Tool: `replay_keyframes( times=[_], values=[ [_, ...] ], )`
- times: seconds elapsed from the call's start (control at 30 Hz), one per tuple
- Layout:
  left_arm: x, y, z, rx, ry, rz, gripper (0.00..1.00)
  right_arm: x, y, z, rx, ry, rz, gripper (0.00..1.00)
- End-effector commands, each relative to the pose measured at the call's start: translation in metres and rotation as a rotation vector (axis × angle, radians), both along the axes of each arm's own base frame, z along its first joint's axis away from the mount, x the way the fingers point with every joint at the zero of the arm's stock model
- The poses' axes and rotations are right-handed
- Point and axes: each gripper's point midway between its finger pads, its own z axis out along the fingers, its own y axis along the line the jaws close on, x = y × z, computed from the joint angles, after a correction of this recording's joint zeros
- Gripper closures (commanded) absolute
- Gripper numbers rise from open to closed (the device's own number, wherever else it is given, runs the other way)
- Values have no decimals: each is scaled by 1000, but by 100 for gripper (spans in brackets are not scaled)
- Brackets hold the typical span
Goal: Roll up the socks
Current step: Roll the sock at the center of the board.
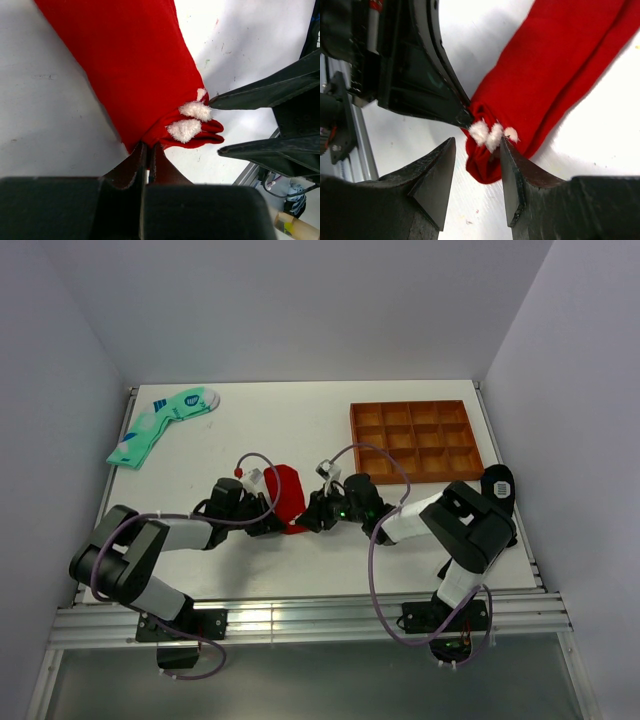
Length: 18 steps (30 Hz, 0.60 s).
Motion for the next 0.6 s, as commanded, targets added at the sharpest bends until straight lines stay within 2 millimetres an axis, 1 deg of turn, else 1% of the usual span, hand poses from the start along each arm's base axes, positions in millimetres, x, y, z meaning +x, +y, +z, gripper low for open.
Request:
replay_keyframes(
  times=[0.0,0.17,0.57],
  values=[
    [-11,7,-18,55,70,-11,100,3,-1,-3,-9,-54,-14,51],
    [-11,8,-19,55,84,-7,100,-1,-2,-3,2,-66,1,50],
    [-10,5,-18,30,103,-5,100,-5,1,-11,13,-55,7,51]
  ],
)
